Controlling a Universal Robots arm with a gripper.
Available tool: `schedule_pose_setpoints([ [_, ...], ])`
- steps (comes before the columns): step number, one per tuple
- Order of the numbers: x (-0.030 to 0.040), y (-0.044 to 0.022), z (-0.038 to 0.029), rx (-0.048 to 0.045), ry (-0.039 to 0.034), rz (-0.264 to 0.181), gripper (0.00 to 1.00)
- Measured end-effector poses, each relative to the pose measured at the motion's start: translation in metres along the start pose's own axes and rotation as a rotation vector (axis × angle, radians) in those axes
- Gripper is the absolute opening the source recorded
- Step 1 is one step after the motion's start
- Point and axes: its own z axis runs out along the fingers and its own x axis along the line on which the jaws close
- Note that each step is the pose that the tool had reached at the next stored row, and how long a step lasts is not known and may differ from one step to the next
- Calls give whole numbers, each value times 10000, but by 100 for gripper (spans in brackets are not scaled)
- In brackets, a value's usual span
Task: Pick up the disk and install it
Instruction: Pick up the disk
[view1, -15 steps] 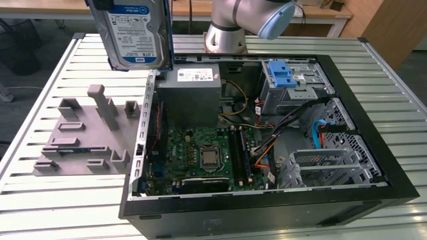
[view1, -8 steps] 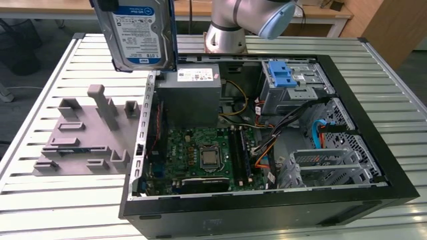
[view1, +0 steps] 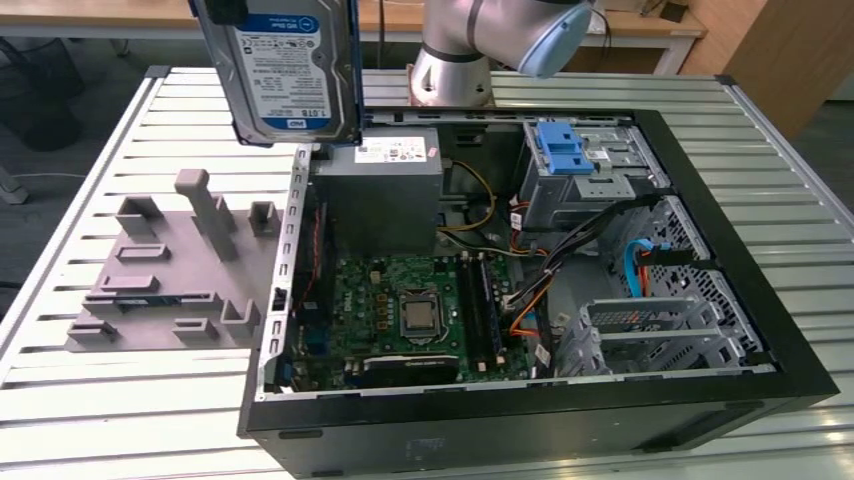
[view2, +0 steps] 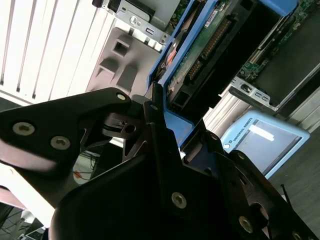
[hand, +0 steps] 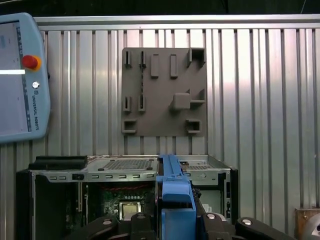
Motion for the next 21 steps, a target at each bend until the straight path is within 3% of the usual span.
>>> schedule_pose_setpoints([
  [21, 42, -208, -1, 0, -1, 0, 36],
])
